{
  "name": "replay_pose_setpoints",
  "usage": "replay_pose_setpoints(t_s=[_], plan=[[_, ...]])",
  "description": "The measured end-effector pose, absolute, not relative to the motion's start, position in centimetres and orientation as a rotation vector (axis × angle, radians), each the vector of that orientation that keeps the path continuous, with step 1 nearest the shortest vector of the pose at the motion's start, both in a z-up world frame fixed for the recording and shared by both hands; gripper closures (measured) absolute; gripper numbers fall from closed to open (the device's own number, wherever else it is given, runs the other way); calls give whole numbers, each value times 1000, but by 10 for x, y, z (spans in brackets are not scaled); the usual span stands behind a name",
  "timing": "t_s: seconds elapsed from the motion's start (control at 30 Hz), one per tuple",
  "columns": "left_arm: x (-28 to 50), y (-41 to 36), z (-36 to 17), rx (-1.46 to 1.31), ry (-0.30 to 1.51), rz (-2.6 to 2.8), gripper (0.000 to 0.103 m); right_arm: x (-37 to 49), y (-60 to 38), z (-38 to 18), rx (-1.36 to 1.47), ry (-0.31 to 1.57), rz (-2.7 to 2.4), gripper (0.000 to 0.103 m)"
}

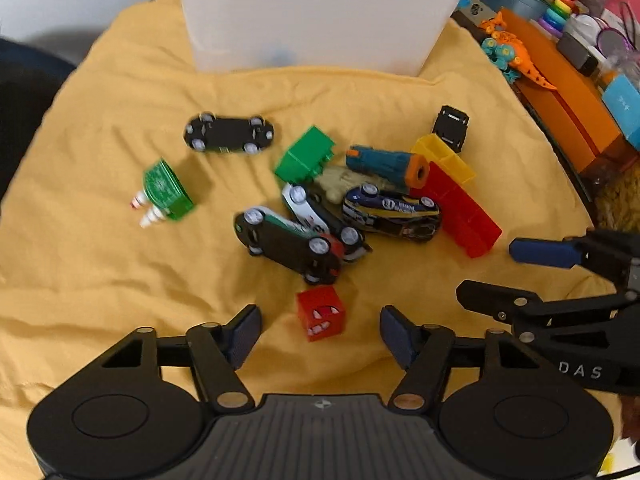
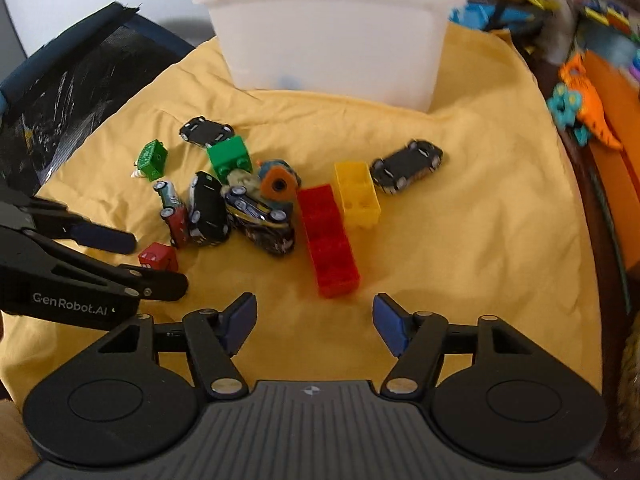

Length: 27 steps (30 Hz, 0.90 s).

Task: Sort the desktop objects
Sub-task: 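Grasp the small red cube with the left tool while the right tool grasps the red brick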

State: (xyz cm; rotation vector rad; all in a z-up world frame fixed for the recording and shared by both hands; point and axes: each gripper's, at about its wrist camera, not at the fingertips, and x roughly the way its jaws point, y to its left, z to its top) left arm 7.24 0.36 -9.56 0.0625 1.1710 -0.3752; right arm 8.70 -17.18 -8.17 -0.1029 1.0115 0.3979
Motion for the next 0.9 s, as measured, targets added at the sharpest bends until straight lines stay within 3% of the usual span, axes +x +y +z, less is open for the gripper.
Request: replay_pose_setpoints(t_s=[0.07, 0.1, 0.17, 0.4, 0.5, 0.53, 0.57, 0.9], plan=[[70, -1, -96, 105, 1147, -368, 49, 87, -174, -83, -106, 1006, 403, 37], [68, -4, -95, 135, 1130, -370, 64, 87, -174, -84, -113, 998, 404, 37], [64, -6, -94, 178, 1109, -389, 80, 91, -174, -85, -128, 987, 403, 40], [54, -2, -89, 227, 1106, -435, 81, 116, -161, -97, -205, 971, 409, 42], [52, -1, -88, 230, 1102, -435, 81, 116, -157, -95, -196, 961, 343, 60], [52, 0, -88, 225, 1101, -434, 81, 114, -157, -94, -190, 962, 348, 74], [51, 1, -87, 218, 1100, -435, 81, 112, -156, -94, -193, 963, 350, 76], [48, 3, -76, 241, 1067, -450, 81, 84, -160, -82, -166, 968, 352, 76]])
